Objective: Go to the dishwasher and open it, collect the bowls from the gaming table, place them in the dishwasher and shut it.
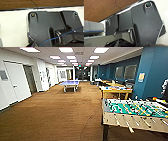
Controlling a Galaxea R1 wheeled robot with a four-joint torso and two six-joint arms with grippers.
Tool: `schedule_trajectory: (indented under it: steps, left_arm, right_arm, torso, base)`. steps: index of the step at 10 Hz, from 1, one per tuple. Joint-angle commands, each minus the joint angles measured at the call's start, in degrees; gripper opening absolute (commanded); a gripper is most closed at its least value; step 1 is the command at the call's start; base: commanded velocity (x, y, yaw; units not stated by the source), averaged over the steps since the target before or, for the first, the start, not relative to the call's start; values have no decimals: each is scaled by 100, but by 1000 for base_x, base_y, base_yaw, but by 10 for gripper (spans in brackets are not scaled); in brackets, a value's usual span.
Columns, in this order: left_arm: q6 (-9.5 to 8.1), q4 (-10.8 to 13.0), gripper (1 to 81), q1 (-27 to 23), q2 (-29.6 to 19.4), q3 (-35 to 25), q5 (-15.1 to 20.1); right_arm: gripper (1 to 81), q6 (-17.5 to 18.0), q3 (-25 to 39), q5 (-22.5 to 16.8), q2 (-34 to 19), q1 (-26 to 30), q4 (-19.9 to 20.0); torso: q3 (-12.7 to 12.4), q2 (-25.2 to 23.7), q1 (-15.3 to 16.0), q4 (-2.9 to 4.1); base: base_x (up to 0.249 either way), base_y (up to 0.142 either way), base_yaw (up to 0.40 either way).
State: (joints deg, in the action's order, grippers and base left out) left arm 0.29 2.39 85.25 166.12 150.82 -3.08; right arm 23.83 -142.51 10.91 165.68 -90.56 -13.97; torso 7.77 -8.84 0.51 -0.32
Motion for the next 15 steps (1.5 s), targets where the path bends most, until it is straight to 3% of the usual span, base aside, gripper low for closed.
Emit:
schedule_trajectory:
  steps: [1,10,13,15]
  left_arm:
    - [59,34,811,-329,-61,18,273]
    - [15,-46,811,-320,-26,18,273]
    - [32,7,811,-329,27,18,291]
    - [32,-2,811,-328,44,18,300]
  right_arm:
    - [811,7,49,-221,-33,244,-80]
    - [811,-1,40,-212,20,244,-62]
    - [811,-19,-496,-370,459,227,-62]
    - [811,-72,-1226,-652,890,218,-97]
  torso:
    - [0,0,0,0]
    - [0,0,0,0]
    - [0,0,0,0]
    - [0,0,0,0]
  base:
    - [0,0,343]
    - [-8,0,13]
    - [0,0,0]
    - [0,0,0]
